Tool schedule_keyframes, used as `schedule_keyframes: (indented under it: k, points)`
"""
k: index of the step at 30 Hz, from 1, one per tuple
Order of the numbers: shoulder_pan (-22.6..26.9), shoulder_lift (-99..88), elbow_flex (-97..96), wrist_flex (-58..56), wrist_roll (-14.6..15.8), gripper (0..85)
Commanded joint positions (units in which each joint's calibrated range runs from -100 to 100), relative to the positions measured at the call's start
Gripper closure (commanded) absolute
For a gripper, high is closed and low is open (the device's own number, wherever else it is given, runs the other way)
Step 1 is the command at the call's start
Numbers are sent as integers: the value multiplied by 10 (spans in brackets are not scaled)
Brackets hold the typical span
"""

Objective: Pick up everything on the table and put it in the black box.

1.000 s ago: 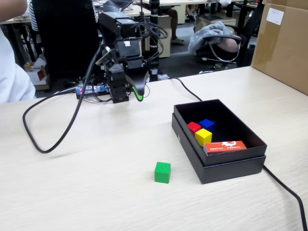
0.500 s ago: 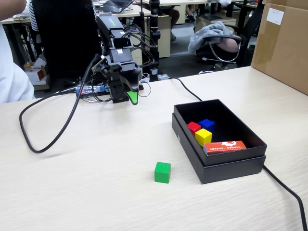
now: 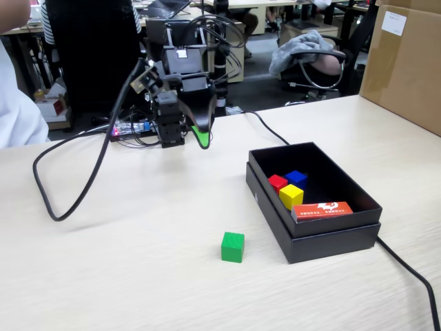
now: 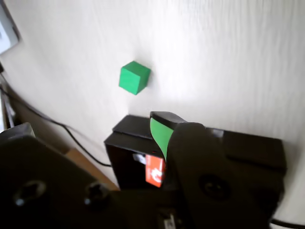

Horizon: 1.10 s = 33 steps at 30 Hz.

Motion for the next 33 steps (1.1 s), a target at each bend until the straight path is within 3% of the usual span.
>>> schedule_keyframes:
  k: [1,8,16,25,29,33]
  points:
    - [0,178,192,-67,21,379]
    - [3,497,482,-155,44,380]
    - [7,671,569,-155,47,379]
    - [7,747,605,-152,47,386]
    - [9,757,607,-152,44,440]
    - [10,759,609,-152,42,690]
